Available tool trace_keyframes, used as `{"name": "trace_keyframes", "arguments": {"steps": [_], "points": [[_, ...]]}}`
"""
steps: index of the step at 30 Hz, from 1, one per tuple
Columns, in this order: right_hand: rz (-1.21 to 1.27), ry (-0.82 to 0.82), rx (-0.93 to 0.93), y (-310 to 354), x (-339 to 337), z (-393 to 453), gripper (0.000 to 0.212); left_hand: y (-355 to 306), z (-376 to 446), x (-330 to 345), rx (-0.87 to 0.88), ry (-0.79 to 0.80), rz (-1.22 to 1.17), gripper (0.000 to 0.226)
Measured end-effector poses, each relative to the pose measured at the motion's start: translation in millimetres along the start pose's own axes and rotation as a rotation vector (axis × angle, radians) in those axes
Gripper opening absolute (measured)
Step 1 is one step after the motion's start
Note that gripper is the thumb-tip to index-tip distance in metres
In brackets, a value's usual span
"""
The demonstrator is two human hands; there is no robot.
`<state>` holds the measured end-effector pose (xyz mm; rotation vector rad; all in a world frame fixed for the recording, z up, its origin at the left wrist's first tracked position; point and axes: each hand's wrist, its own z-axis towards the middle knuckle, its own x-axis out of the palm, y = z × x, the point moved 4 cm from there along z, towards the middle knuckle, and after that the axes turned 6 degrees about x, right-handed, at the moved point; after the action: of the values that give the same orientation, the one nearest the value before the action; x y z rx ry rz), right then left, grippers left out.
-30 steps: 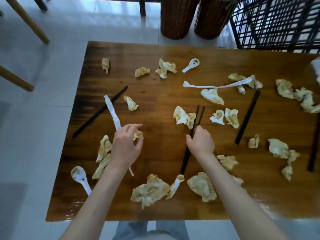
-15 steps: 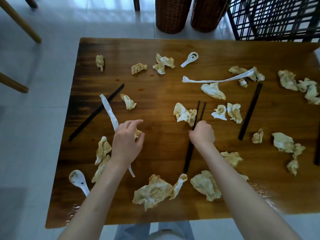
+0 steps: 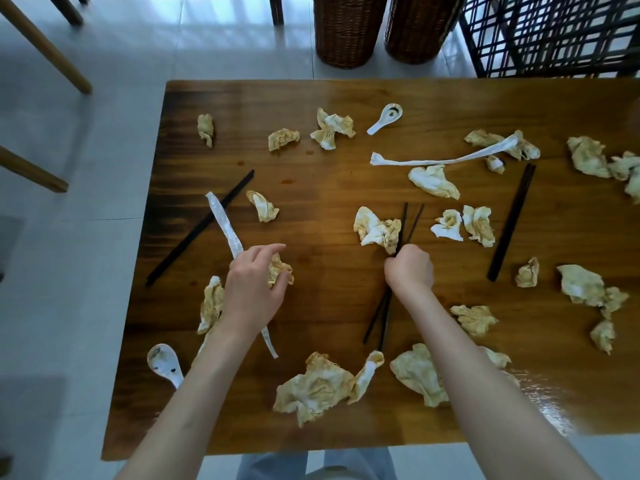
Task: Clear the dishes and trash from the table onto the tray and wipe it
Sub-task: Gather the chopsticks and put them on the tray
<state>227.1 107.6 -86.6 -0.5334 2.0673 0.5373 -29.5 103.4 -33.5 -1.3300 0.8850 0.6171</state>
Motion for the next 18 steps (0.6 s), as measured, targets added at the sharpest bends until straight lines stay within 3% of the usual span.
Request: {"name": "trace_keyframes", "arguments": {"steps": [5,10,18], "points": [[0.018,-0.09,0.003,2.1,-11.0,-2.4,0.019,10.6,1.5,-4.4,0.017,-0.009,0.023,0.04],[0.097,-0.228,-0.147,21.2,-37.2,-19.4,0.017,25.8,8.0,-16.2,-0.021,-0.043,0.072,0.039],[0.224,-0.117,-0.32,80.3,-38.2,-71.4,0.017,58.5,39.9,-43.6,0.007,-0.055,0.154,0.036]]}}
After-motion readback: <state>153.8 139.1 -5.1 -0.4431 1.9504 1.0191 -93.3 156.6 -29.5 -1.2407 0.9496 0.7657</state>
